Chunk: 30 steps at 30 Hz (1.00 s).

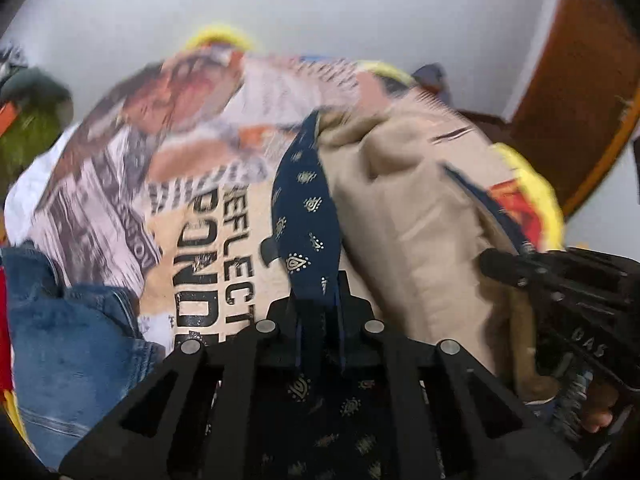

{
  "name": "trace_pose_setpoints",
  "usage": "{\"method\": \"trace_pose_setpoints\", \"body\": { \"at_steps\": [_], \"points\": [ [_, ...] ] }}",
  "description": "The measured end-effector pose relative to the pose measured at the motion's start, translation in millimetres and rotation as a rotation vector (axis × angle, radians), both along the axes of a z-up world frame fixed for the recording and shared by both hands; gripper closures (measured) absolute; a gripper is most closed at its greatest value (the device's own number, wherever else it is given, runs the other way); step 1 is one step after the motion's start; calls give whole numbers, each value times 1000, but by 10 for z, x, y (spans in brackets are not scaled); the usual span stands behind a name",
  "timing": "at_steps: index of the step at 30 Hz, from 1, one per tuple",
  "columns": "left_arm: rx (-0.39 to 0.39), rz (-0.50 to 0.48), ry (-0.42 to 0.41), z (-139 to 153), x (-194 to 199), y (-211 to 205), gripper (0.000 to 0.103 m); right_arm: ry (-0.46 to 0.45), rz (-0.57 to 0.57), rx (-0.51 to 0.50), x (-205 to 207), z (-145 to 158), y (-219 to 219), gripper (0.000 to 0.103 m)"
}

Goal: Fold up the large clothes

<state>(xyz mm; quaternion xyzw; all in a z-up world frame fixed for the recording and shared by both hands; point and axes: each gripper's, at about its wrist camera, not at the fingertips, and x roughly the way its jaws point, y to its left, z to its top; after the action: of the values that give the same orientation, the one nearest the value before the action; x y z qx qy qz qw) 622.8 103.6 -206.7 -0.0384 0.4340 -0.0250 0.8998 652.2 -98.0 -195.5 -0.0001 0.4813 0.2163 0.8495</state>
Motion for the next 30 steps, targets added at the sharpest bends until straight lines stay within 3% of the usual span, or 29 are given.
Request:
{"method": "trace_pose_setpoints", "body": {
  "at_steps": [6, 11, 20, 23, 27, 30],
  "points": [
    [2, -95, -127, 659, -718, -64, 91, -104, 76, 39, -663, 637, -117, 96],
    [-13, -151, -127, 781, -1394, -114, 91, -138, 117, 46, -1350, 884, -229, 96],
    [8, -124, -44, 285, -2259, -124, 91, -145, 99, -65, -2395, 574, -448, 96],
    [-20, -93, 10, 29, -2382, -101, 91, -163, 102, -163, -2557, 400, -461, 95],
    [-1, -59, 59, -249, -2413, -46, 91, -136, 86, -262, -2640, 179, -511, 95],
    [-29, -33, 96, -445, -2417, 52, 90, -133, 8, -354, -2627, 11, -623, 95]
  ]
}}
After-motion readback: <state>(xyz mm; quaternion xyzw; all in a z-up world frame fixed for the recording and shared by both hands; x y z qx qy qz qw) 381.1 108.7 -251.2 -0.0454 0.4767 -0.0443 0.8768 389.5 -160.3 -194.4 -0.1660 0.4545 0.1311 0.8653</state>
